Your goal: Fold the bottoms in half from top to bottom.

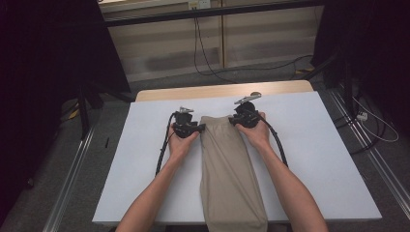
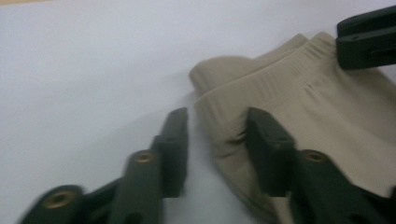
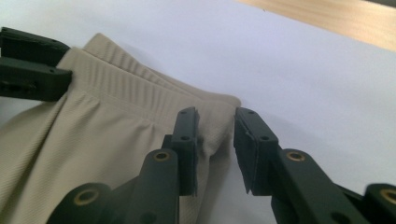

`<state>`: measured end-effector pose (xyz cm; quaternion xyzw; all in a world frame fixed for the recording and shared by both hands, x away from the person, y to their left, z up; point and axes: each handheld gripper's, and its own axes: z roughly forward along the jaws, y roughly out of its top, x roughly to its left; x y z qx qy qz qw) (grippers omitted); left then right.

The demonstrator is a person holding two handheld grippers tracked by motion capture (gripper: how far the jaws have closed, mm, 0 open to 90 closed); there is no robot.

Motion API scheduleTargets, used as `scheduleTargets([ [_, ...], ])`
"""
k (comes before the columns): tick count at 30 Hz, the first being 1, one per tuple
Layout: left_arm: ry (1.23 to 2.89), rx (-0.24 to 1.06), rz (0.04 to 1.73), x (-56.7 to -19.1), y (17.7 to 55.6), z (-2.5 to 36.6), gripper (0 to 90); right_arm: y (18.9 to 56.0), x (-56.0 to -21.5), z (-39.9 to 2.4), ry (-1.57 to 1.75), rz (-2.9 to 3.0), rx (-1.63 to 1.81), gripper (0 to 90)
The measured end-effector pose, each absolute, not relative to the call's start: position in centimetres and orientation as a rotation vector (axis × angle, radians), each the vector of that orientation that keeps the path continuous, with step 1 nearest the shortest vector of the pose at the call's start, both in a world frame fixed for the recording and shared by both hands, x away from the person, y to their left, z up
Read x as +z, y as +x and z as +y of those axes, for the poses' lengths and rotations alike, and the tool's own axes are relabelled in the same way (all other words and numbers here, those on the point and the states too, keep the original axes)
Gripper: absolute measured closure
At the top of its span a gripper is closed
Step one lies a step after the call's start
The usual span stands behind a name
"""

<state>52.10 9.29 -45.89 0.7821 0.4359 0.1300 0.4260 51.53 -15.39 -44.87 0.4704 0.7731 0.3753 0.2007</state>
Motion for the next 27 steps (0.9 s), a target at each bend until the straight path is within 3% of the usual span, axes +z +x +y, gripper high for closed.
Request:
scheduleTargets([
  [4, 1.946, 0.314, 1.094, -45.6, 52.7, 9.3, 78.4, 51.6, -45.2, -15.7, 1.342, 2.161, 1.052, 83.9],
  [8, 1.923, 0.322, 1.107, -45.3, 53.0, 9.1, 80.7, 51.4, -45.1, -15.7, 1.348, 2.167, 1.042, 85.9],
  [10, 1.918, 0.353, 1.127, -45.6, 53.2, 9.0, 76.5, 51.5, -45.2, -15.5, 1.338, 2.181, 1.029, 83.9],
  [12, 1.936, 0.348, 1.149, -46.1, 53.7, 9.0, 62.1, 51.8, -45.5, -15.8, 1.375, 2.169, 1.040, 78.2],
  [15, 1.927, 0.306, 1.144, -46.4, 54.1, 9.4, 63.1, 52.3, -45.9, -16.5, 1.448, 2.145, 1.096, 64.3],
  [22, 1.933, 0.339, 1.170, -46.2, 54.5, 9.8, 51.0, 53.0, -46.0, -16.1, 1.461, 2.171, 1.132, 62.2],
  [23, 1.920, 0.334, 1.187, -46.2, 54.6, 9.9, 46.9, 53.0, -46.0, -16.1, 1.459, 2.177, 1.137, 64.6],
  [27, 1.898, 0.297, 1.189, -45.3, 54.1, 10.0, 47.1, 53.0, -46.0, -16.0, 1.475, 2.181, 1.134, 77.4],
])
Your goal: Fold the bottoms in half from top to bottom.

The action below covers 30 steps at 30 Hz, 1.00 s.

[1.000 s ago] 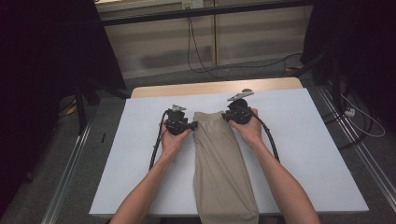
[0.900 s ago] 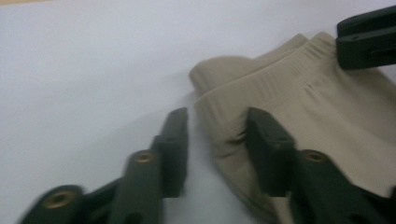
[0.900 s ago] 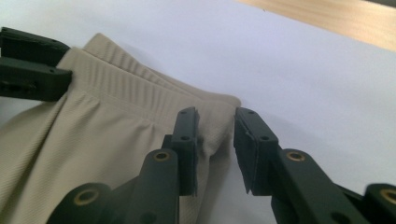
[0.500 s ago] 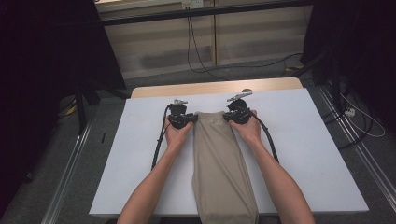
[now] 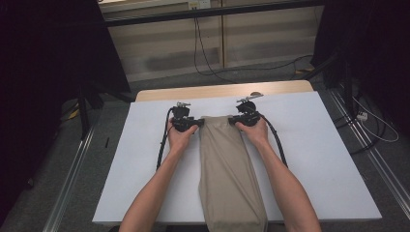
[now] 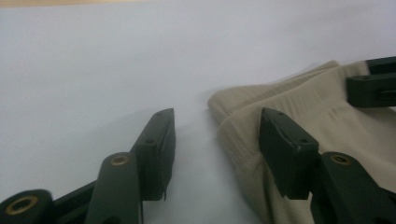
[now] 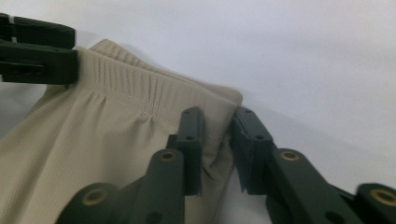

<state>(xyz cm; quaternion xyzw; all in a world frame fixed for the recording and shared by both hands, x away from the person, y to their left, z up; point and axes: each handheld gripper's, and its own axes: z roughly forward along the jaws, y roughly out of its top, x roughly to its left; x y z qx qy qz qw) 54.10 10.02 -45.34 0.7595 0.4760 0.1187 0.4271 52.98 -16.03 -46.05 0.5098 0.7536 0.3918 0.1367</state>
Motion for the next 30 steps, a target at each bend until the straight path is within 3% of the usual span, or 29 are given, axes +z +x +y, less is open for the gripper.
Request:
scheduleTargets([
  [3, 1.898, 0.321, 1.158, -44.9, 53.6, 9.7, 54.9, 52.9, -46.0, -16.2, 1.490, 2.179, 1.132, 82.9],
  [7, 1.874, 0.237, 1.220, -46.3, 54.3, 9.9, 50.1, 52.7, -45.8, -16.1, 1.486, 2.175, 1.121, 83.9],
  [10, 1.894, 0.244, 1.190, -46.3, 54.2, 9.4, 51.7, 52.7, -45.8, -16.2, 1.482, 2.173, 1.122, 84.0],
  [13, 1.915, 0.213, 1.182, -46.3, 54.0, 9.1, 69.4, 52.6, -45.7, -16.2, 1.473, 2.173, 1.127, 84.1],
  [16, 1.897, 0.131, 1.172, -46.3, 54.3, 9.5, 80.8, 52.5, -45.2, -16.4, 1.468, 2.165, 1.146, 84.2],
  [30, 1.815, 0.286, 1.018, -38.7, 55.5, 8.5, 82.7, 52.5, -38.8, -17.9, 1.395, 1.997, 1.319, 84.2],
])
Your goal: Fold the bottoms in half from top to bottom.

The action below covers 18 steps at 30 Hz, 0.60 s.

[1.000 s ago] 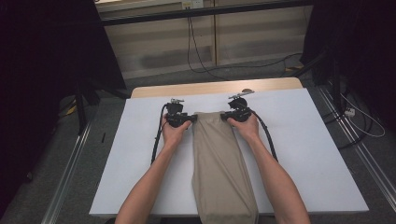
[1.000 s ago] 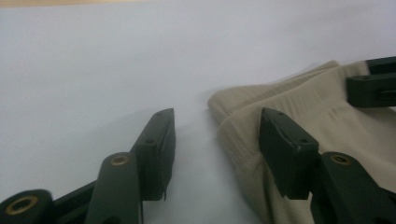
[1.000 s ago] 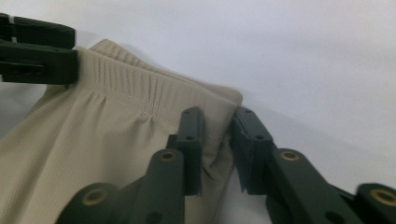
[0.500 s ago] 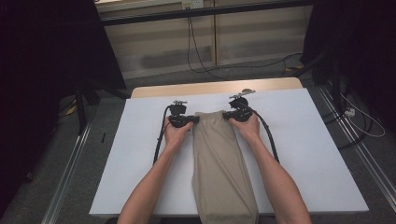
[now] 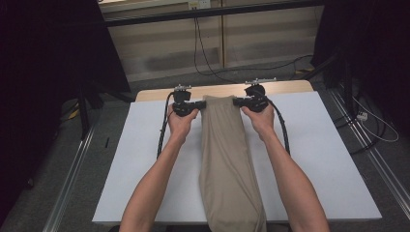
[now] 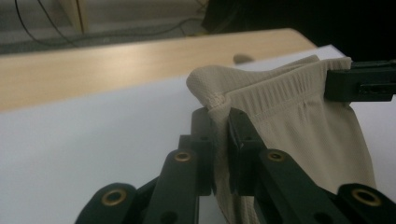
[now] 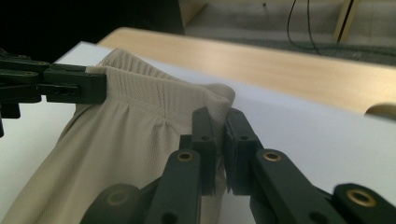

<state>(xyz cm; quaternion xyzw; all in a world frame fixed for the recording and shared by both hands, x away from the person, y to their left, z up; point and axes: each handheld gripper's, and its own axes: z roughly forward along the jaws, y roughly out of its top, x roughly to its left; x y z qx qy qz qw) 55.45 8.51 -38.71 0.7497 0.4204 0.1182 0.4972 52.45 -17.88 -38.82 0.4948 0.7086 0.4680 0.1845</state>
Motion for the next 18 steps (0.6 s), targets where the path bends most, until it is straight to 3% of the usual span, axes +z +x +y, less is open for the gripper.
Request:
scheduleTargets([
  [12, 1.761, 0.416, 0.863, -31.1, 56.4, 7.2, 82.5, 52.5, -31.6, -19.4, 1.301, 1.855, 1.424, 84.2],
  [18, 1.816, 0.397, 0.810, -32.4, 55.4, 6.9, 82.1, 51.6, -32.2, -20.3, 1.285, 1.865, 1.425, 84.1],
])
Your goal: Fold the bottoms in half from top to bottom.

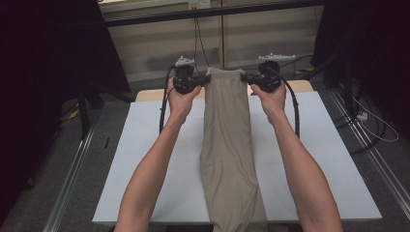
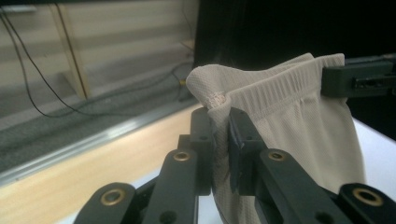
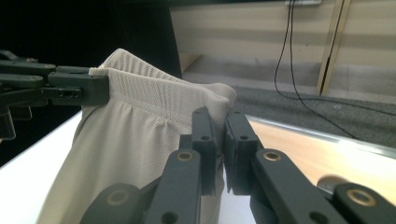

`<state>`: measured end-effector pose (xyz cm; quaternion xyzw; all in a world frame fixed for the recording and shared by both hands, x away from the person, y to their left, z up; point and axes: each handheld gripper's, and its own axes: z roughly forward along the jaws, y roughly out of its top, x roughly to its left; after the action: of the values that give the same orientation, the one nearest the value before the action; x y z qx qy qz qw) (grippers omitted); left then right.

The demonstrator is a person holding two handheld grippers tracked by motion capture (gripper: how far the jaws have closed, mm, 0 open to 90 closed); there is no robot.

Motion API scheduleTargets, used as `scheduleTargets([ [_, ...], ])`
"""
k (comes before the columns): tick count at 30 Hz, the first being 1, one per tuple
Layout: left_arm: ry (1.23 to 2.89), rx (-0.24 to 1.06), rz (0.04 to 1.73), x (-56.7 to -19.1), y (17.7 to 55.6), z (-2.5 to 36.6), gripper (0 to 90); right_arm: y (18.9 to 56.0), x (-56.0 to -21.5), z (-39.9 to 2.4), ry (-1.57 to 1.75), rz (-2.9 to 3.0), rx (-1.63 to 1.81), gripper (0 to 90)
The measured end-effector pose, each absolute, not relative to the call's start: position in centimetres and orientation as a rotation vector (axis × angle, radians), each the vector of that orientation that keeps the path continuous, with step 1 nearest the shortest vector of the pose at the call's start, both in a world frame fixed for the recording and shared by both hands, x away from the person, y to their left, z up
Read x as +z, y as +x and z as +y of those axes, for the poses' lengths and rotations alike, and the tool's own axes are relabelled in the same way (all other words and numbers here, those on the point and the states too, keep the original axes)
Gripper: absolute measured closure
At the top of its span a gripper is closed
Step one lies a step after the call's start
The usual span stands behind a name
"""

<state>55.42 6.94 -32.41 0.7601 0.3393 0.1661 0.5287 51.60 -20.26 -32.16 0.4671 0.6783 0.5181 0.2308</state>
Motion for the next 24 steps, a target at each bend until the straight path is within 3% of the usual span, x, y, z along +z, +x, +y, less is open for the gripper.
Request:
scheduleTargets([
  [8, 1.835, 0.316, 0.782, -36.0, 51.9, 8.5, 82.1, 48.2, -35.9, -20.3, 1.263, 1.949, 1.459, 84.0],
  [24, 1.962, 0.237, 0.606, -39.6, 38.7, 11.4, 82.0, 35.6, -40.3, -19.7, 1.091, 2.146, 1.504, 84.0],
])
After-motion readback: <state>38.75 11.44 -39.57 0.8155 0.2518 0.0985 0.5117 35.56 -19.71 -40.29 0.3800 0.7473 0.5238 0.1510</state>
